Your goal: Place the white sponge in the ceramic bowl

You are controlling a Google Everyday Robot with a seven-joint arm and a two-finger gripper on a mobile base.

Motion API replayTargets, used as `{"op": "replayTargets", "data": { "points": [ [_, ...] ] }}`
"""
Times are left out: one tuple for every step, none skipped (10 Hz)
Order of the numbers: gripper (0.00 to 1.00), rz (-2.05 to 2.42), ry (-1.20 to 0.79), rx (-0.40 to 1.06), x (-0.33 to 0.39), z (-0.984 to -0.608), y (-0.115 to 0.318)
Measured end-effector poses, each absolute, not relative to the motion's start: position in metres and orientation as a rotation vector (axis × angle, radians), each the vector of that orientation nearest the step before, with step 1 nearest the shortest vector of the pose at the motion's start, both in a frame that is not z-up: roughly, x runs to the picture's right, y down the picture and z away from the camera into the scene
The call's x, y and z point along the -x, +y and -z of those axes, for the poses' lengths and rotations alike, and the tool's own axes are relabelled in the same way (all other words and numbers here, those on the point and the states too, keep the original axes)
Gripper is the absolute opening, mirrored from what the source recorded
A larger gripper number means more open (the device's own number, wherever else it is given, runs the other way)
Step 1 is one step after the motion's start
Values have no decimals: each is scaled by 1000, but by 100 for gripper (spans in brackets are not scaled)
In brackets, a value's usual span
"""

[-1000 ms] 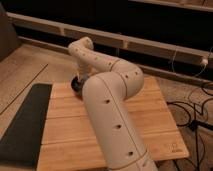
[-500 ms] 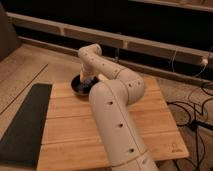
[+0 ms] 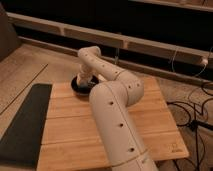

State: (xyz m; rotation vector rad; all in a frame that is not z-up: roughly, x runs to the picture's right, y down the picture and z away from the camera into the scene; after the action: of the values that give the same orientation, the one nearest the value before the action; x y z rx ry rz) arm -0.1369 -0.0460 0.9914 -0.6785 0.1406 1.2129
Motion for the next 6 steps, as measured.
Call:
{"op": "replayTargets", "data": {
  "points": [
    [55,-1215,141,678,135,-992,-46],
    [55,-1214,141,678,136,-992,-46],
    [55,-1212,141,679,137,-991,-46],
    [55,-1213,141,679,137,-991,-46],
    [55,-1213,141,679,136,-992,-46],
    [55,-1213,141,679,137,-991,-46]
  ]
}}
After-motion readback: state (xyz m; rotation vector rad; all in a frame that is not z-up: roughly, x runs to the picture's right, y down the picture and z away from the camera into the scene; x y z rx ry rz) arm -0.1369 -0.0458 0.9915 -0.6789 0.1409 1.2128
